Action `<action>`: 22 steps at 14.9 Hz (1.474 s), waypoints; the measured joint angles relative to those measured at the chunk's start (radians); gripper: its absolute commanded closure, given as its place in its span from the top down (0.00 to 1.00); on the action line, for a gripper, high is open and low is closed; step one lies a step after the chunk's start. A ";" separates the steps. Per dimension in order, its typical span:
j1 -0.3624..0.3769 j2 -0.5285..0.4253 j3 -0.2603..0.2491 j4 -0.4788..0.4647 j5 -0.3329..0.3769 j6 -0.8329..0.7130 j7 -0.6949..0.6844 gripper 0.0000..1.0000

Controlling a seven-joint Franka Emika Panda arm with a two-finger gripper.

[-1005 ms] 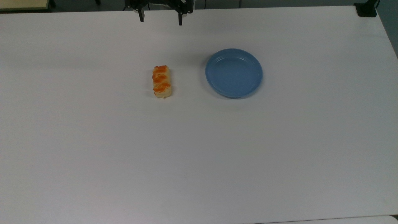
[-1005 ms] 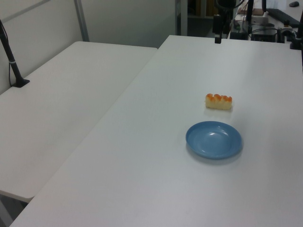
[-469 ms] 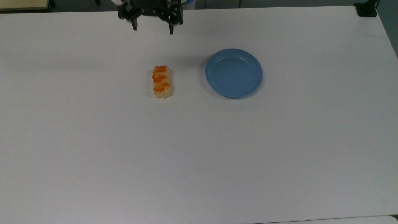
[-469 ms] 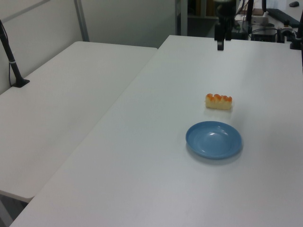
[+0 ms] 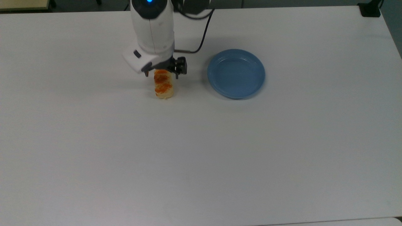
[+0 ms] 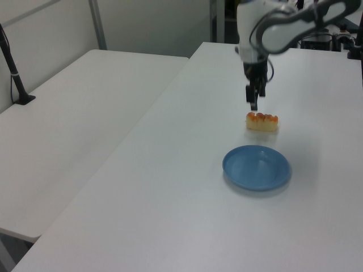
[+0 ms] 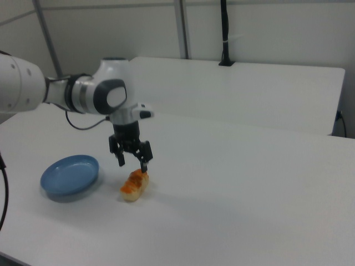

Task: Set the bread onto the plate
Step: 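Lower the open gripper onto the orange-topped bread roll and close it, then lift the bread roll and carry it over the blue plate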

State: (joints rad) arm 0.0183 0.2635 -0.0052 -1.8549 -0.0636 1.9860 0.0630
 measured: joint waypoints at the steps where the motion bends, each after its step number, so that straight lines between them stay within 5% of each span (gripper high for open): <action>1: 0.000 0.025 0.002 -0.009 -0.005 0.022 0.000 1.00; 4: 0.001 0.066 0.004 -0.016 -0.031 0.031 0.000 0.99; 7: 0.001 0.069 0.004 -0.031 -0.046 0.032 -0.001 0.62; 10: 0.002 0.070 0.005 -0.064 -0.046 0.076 -0.002 0.39; 17: 0.018 0.029 0.012 -0.045 -0.046 0.026 0.020 0.38; 22: 0.084 -0.047 0.156 -0.030 -0.044 -0.064 0.136 0.38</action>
State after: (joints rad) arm 0.1021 0.2161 0.1506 -1.8845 -0.1081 1.9221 0.1994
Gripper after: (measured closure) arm 0.617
